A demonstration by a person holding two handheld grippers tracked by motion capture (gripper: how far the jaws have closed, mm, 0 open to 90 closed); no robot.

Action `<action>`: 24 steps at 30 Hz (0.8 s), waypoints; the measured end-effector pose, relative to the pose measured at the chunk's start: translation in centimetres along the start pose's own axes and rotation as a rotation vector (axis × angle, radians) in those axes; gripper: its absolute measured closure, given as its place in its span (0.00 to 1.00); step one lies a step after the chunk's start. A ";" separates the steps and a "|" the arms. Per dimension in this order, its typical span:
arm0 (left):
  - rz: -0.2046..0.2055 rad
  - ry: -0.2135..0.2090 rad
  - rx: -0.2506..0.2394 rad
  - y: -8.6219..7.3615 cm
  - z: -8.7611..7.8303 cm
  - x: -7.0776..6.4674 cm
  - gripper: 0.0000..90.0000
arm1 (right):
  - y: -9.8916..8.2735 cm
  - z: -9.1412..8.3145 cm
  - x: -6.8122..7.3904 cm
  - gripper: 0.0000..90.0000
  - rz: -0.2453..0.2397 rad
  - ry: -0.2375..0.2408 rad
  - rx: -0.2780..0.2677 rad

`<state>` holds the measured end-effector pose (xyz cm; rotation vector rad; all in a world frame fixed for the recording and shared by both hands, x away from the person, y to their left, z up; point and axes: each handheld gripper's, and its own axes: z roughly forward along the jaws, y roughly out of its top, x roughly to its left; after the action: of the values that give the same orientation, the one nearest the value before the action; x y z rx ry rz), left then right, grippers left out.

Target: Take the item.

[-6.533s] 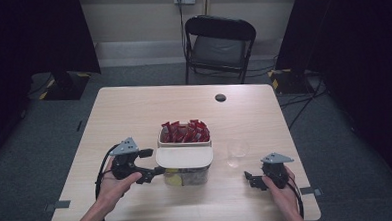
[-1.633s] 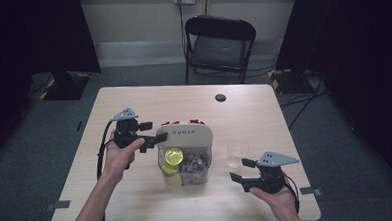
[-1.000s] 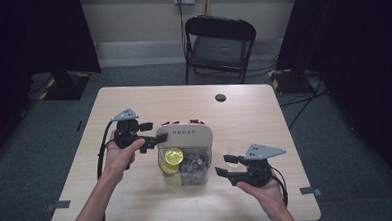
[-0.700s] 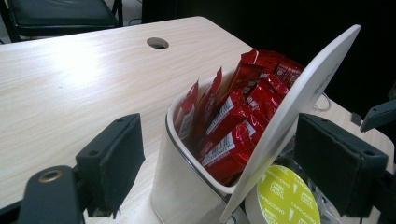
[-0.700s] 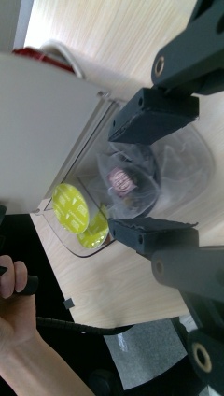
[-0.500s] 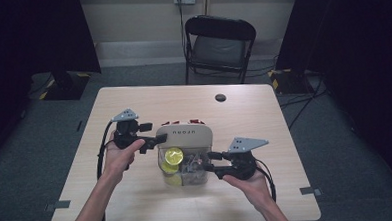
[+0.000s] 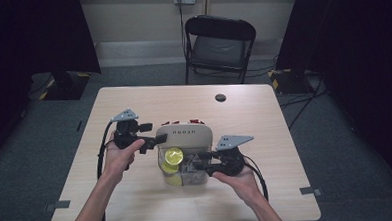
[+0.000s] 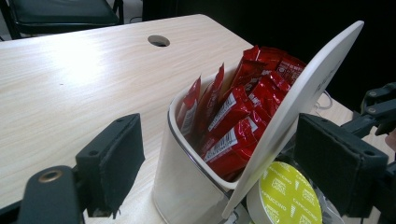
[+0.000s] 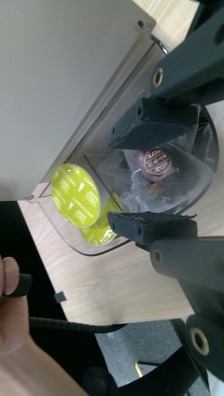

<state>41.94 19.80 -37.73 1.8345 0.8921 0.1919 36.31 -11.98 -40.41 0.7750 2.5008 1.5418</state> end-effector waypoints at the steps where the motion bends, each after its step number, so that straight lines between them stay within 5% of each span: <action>1: 0.002 0.000 0.001 0.0 0.0 0.0 0.18 | -0.1 0.1 0.0 0.65 0.002 -0.001 0.001; 24: -0.001 -0.004 0.005 0.0 0.0 0.1 0.18 | -0.9 0.8 -0.7 0.89 0.031 0.042 0.024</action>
<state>42.01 19.82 -37.77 1.8388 0.8912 0.1854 36.83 -11.99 -41.65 0.7960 2.5533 1.5564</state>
